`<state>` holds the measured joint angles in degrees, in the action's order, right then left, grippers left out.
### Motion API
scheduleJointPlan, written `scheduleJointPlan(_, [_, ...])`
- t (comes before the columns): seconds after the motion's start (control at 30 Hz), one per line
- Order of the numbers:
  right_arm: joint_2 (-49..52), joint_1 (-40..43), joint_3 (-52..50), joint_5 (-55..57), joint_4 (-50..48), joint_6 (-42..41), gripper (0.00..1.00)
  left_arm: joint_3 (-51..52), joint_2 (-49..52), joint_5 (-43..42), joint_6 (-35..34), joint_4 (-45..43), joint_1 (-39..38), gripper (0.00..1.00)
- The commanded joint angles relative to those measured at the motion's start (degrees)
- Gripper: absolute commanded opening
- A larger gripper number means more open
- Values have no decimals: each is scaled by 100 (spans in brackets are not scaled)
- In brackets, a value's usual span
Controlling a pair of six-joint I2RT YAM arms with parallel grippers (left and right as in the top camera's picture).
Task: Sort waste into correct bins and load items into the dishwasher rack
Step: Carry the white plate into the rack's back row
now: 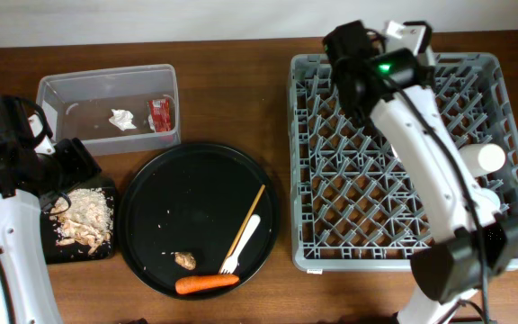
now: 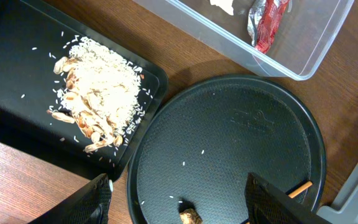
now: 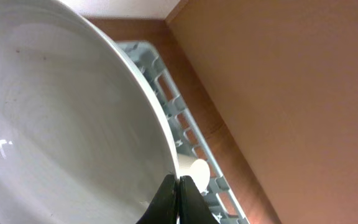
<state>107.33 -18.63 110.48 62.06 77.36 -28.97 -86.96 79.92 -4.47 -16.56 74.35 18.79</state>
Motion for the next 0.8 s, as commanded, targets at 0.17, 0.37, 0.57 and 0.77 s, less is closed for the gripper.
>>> scheduleJointPlan(0.17, [815,-57,-496,-483,22,-315,4,-39,-44,-66,-57,-13,24,68])
scheduleJointPlan(0.37, [833,-474,-494,-509,-63,-372,4,-39,-44,-68,-57,-9,24,68])
scheduleJointPlan(0.57, [833,-1097,-492,-682,-376,-321,15,-39,-44,-68,-57,13,24,68])
scheduleJointPlan(0.77, [763,-1637,-487,-778,-302,-282,51,-39,-44,-66,-57,9,24,68])
